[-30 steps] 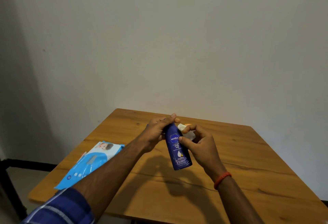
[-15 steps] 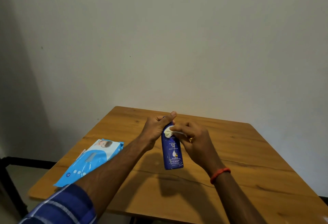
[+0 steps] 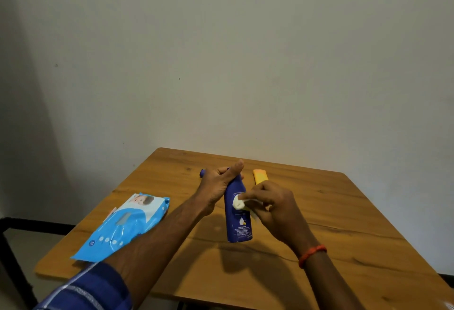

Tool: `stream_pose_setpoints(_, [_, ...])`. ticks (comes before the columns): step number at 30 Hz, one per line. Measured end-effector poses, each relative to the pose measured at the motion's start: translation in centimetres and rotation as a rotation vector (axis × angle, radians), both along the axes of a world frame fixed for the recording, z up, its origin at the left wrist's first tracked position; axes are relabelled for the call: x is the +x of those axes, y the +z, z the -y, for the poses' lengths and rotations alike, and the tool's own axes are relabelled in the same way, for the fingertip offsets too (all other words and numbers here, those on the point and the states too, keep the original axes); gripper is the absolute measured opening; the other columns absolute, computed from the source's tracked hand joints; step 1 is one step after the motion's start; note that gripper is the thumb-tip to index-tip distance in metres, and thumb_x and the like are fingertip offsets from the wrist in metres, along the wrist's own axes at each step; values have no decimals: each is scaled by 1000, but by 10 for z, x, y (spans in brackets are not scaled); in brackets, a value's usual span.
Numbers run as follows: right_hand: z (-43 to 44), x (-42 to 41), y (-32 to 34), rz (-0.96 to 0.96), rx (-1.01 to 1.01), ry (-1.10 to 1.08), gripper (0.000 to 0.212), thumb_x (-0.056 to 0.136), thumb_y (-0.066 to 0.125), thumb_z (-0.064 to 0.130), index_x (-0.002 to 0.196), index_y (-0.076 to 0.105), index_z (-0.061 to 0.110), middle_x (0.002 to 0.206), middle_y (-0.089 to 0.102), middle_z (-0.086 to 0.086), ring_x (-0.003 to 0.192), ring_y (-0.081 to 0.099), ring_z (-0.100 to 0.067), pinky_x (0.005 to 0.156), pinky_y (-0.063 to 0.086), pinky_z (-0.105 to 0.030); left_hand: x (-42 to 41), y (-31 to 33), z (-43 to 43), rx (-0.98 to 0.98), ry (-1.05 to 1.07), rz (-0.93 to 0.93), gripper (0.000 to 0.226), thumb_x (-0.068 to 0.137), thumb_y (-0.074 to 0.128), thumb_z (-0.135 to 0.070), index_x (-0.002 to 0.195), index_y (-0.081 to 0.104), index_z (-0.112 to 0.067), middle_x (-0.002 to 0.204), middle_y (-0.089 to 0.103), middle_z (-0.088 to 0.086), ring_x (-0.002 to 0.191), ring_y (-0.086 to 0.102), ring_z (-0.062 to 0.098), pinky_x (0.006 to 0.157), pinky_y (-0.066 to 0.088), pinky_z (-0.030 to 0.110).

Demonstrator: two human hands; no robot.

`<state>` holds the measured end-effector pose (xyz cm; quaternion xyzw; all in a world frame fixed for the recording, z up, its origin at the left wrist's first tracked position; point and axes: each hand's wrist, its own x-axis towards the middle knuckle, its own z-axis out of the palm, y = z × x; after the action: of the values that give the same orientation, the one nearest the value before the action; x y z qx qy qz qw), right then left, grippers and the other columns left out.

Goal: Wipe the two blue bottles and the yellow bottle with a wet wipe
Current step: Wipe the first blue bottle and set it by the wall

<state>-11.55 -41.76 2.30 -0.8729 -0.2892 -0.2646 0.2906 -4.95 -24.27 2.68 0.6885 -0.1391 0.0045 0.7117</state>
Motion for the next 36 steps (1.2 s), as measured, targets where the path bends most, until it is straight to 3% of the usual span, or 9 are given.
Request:
stream_pose_setpoints(4, [-16,10,8,77,142,-112,20,85,72,17,106,73,17,95,66,3,83,56,3,68,43,-5,0,-1,1,-6,-44,5,85,50,66,-89,83,70,-10,79,71,4,75,67,18,70,53,27])
stream_pose_setpoints(7, [-31,8,6,90,169,-108,21,86,70,15,107,71,18,99,63,4,88,57,-3,72,46,-9,1,-1,-2,-21,-45,19,95,45,64,-93,83,68,-6,77,67,7,76,64,23,73,53,31])
stream_pose_setpoints(11, [-37,-4,-13,60,-57,4,24,86,63,25,110,68,25,103,58,5,88,54,-5,72,52,-17,-1,3,-4,-86,-8,-6,100,29,65,-95,78,63,-7,64,67,0,59,64,14,58,55,25])
stream_pose_setpoints(15, [-30,-9,-32,-61,-248,93,33,86,51,44,115,65,34,110,57,9,94,52,0,74,43,-9,-1,3,-7,-88,47,2,109,22,62,-97,83,64,-7,65,71,1,58,70,13,55,55,23])
stream_pose_setpoints(20, [-17,-6,-26,-72,-133,61,32,84,56,42,112,68,29,106,60,10,95,58,-2,73,47,-10,-1,-1,-9,-65,43,-2,111,26,58,-100,90,64,-9,70,73,0,62,70,12,59,55,24])
stream_pose_setpoints(25, [-24,5,-3,116,191,-80,27,85,62,35,101,73,17,90,55,13,84,54,9,69,43,-3,-5,-4,-4,-17,4,17,97,37,50,-102,73,65,-14,71,69,3,64,66,15,66,53,27])
stream_pose_setpoints(28, [-39,8,8,156,238,-144,18,86,69,24,102,73,18,90,55,11,81,53,7,69,43,-4,-5,-6,-2,-62,-1,8,93,39,52,-101,71,65,-15,72,67,3,70,66,17,72,53,32])
stream_pose_setpoints(33, [-47,-8,-8,158,-68,-51,17,87,56,36,101,64,31,101,54,6,86,51,-3,69,51,-16,-4,-5,-7,-109,28,55,101,37,57,-99,85,69,-11,77,71,5,69,67,16,66,56,29])
stream_pose_setpoints(36, [-34,-6,-26,32,-156,-18,21,83,68,29,103,64,37,107,54,12,94,53,-1,73,53,-17,-2,-7,-13,-127,44,87,113,27,68,-94,95,68,-5,83,75,4,72,71,15,64,56,24])
